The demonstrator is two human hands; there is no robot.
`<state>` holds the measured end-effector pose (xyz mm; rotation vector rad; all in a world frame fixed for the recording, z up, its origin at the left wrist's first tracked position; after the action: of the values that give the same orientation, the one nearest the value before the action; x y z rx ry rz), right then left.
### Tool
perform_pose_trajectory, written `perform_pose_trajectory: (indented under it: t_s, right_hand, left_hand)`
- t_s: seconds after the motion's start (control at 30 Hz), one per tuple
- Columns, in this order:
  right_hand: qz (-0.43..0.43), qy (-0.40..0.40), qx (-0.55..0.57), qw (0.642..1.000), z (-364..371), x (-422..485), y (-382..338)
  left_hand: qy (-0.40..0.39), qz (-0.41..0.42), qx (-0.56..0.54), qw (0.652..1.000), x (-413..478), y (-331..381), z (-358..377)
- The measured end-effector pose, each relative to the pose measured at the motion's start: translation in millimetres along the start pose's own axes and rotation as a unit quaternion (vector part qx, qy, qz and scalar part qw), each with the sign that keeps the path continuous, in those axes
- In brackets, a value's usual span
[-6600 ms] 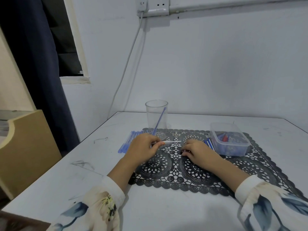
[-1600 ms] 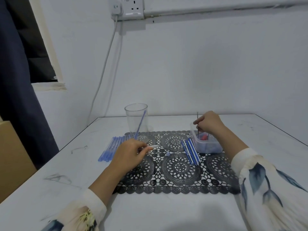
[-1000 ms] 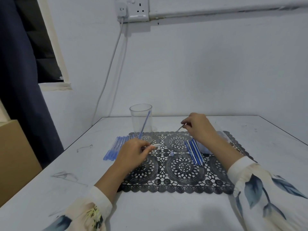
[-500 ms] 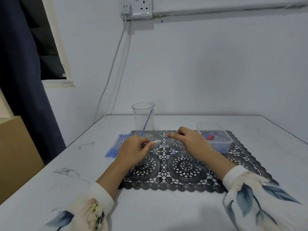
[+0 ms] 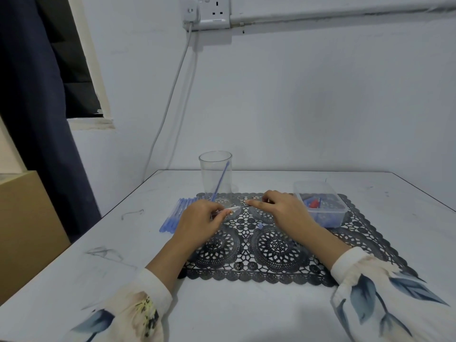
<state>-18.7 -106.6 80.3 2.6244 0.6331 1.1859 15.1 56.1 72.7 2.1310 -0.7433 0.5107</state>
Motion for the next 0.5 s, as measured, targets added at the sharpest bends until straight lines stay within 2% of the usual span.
perform_pose_trajectory:
  t_s: [0.3, 0.5]
  right_hand:
    - [-0.001, 0.017, 0.011, 1.0, -0.9, -0.7, -6.9]
    - [0.059, 0.023, 0.032, 0.998, -1.1, -0.3, -3.7]
  left_hand:
    - [-0.002, 0.024, 0.0, 1.0, -1.7, 7.4, 0.0]
    - [-0.015, 0.021, 0.004, 1.0, -1.2, 7.2, 6.1]
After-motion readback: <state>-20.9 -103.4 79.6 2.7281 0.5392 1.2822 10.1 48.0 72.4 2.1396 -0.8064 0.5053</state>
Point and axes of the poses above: each hand's wrist, its own x-axis towards the middle knuckle, its own z-axis out of the palm, y = z × x, the point moved 9 cm from there along x, towards the middle knuckle, and after that the axes turned 15 degrees about -x, right-handed, at the moved point
